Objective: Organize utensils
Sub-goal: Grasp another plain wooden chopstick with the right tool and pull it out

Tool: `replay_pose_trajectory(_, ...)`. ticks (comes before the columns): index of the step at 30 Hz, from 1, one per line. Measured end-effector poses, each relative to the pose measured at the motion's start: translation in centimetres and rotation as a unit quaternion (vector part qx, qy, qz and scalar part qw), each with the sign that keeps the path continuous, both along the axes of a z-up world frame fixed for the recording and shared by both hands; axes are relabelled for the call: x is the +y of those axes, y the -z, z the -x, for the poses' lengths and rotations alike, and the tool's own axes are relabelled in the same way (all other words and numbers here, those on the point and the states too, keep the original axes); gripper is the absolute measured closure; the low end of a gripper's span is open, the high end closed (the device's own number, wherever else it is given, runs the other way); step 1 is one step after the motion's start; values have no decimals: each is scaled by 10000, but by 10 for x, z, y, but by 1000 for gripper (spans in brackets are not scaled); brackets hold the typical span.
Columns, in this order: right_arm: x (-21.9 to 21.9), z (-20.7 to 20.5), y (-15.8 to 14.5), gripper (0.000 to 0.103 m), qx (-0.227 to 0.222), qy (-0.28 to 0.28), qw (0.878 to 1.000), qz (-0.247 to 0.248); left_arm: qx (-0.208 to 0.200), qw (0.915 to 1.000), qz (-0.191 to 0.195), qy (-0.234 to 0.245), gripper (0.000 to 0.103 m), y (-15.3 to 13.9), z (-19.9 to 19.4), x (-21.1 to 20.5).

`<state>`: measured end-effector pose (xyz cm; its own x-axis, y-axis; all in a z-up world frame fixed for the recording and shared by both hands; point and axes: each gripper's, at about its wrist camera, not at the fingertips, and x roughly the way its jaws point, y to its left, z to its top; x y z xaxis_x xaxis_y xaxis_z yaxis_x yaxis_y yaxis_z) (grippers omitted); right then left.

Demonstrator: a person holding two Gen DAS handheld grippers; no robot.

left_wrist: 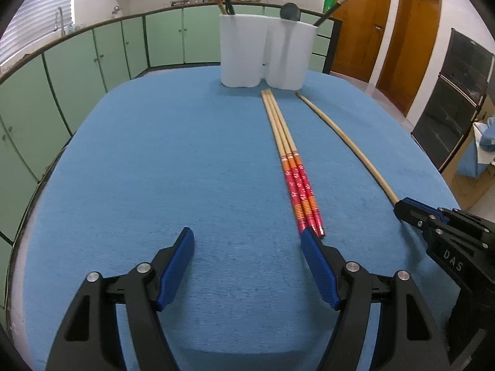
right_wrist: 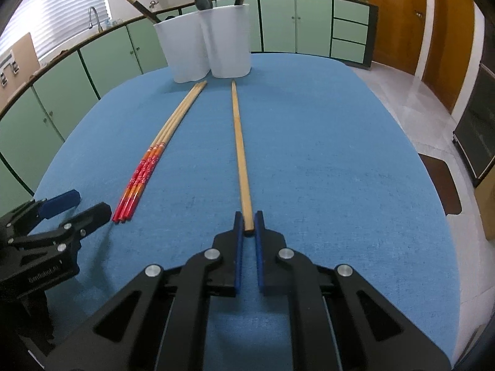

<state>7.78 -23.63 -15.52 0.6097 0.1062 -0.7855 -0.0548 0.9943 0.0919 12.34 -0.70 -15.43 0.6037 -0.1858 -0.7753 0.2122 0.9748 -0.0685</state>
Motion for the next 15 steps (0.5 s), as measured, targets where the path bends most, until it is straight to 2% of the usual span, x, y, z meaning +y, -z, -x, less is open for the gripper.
replay_pose_trajectory(15,0,0,0,96,5,-11,10000,-39,5,9999,-113,57,31,2,-2,-11)
